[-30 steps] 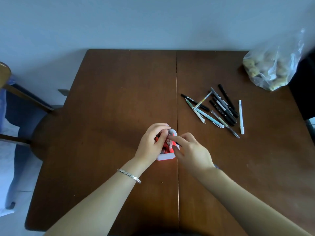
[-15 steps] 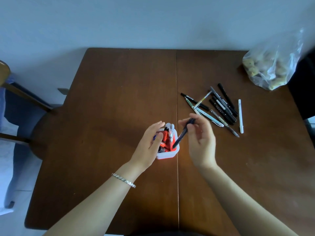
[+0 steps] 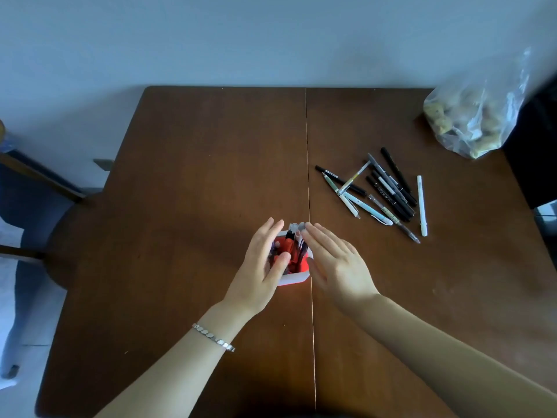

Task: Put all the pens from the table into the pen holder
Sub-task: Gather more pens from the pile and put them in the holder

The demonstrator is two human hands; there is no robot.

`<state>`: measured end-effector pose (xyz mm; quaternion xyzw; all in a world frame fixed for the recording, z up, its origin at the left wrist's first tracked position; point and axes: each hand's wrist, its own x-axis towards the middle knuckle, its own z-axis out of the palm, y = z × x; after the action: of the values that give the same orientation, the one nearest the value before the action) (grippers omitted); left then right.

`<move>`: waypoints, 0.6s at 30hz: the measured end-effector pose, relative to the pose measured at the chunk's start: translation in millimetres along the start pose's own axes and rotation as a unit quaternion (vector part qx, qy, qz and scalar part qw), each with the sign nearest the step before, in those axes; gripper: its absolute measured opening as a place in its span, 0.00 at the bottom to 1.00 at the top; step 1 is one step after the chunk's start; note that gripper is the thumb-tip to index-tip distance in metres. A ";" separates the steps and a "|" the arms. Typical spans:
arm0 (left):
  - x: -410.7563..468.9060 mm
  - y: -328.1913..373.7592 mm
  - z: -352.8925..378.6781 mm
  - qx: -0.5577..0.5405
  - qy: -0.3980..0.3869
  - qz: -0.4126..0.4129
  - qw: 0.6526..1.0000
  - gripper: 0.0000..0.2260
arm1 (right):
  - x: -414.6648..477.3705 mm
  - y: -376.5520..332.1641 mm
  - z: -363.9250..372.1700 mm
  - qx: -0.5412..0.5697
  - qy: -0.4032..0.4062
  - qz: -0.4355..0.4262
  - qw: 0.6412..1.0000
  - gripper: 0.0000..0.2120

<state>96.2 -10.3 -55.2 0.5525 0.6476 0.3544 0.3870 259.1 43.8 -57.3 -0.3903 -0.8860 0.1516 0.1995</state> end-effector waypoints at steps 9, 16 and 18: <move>20.5 7.0 5.2 0.052 0.038 0.021 0.998 0.12 | 46.3 92.4 -16.0 0.042 -0.086 0.373 0.923 0.19; 17.7 3.9 0.0 0.029 0.014 -0.013 0.999 0.11 | 81.2 120.1 20.9 -0.145 -0.221 0.356 0.897 0.21; 18.1 5.9 -1.5 0.017 0.004 -0.020 1.000 0.11 | 82.4 114.4 31.9 -0.140 -0.232 0.365 0.891 0.17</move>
<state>95.8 8.4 -51.3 0.5447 0.6659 0.3376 0.3819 265.5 176.5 -114.3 -0.6636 -0.7142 0.1745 -0.1378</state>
